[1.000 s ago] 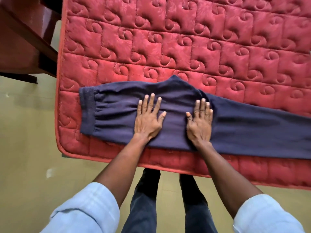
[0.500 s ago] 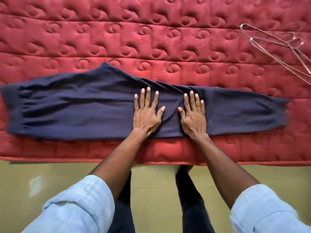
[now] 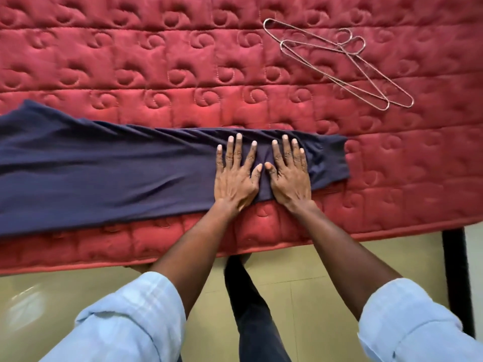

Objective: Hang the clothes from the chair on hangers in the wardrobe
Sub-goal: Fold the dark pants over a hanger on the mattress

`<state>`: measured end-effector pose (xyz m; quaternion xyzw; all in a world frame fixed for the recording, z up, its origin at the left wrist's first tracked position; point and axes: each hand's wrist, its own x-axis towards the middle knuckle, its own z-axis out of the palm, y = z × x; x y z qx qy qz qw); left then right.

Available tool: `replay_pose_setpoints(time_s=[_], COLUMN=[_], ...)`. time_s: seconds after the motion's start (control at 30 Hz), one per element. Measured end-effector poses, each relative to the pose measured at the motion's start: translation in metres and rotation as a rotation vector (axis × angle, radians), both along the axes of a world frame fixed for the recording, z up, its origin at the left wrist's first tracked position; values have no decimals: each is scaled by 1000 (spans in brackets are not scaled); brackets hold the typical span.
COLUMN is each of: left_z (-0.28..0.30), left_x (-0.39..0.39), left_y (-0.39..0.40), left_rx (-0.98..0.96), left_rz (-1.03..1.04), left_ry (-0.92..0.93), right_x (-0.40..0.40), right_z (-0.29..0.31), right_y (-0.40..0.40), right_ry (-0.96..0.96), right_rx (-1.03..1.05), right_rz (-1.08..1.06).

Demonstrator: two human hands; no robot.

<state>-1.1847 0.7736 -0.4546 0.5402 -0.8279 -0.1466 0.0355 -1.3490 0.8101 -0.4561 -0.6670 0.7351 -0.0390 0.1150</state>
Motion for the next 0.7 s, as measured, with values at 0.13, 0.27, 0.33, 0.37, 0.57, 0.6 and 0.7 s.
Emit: replay_pose_setpoints(time_s=[0.13,0.27,0.33,0.37,0.57,0.6,0.7], left_z=[-6,-6,-4,-3,-5,-5,-5], left_x=[-27,-29,-30,-31,-32,-32,-32], left_y=[3,2,2,1,0,0,-1], left_rx=[-3,72,106,120,161,167,180], left_rz=[16,30,36,36,37,36,32], left_ry=[-17,-110,-140,-153,-189,-183,-182], right_x=[-44,-64,-67,-68,-76,-82,-105], right_z=[-1,2,3,2,15,19,36], right_y=[9,17,17,17,7,3,-13], right_ry=[34,74,52,38,-130,-143,-274], right_rx=[20,61,49,33,45,71,143], right_rz=[36,-89,-97,-119,-737,-749,-848])
